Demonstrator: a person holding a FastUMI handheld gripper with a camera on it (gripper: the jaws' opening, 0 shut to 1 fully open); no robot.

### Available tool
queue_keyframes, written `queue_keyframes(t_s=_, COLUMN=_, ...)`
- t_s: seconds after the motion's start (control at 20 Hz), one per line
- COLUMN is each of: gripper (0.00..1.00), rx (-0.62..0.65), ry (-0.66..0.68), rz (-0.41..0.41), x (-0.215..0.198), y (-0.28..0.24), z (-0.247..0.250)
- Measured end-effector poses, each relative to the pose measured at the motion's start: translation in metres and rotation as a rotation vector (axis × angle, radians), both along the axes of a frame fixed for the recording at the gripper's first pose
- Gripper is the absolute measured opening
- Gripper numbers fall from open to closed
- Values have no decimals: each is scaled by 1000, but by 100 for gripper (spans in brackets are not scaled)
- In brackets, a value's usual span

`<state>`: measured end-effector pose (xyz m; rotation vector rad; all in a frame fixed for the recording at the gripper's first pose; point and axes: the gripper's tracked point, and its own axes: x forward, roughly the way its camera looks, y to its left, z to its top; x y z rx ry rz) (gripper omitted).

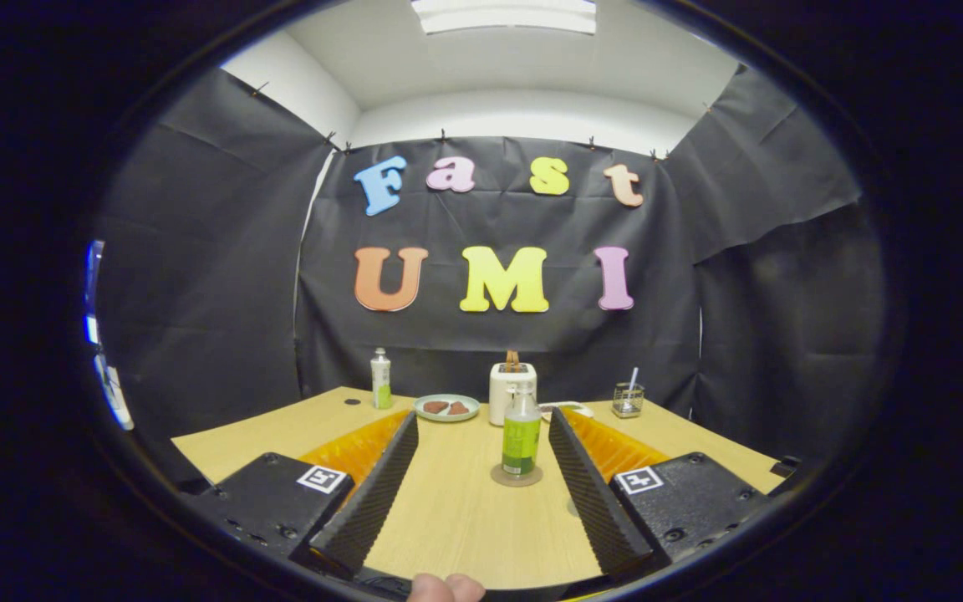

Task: Take the bottle from table, then pour the juice into the cup, finally place the bottle on the coaster

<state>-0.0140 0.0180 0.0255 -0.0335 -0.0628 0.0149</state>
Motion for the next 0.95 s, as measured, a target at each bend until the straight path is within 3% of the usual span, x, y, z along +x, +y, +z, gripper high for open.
queue_keyframes(t_s=0.95, gripper=100, rx=1, ry=-18, rz=14, x=-1, y=2, z=6)
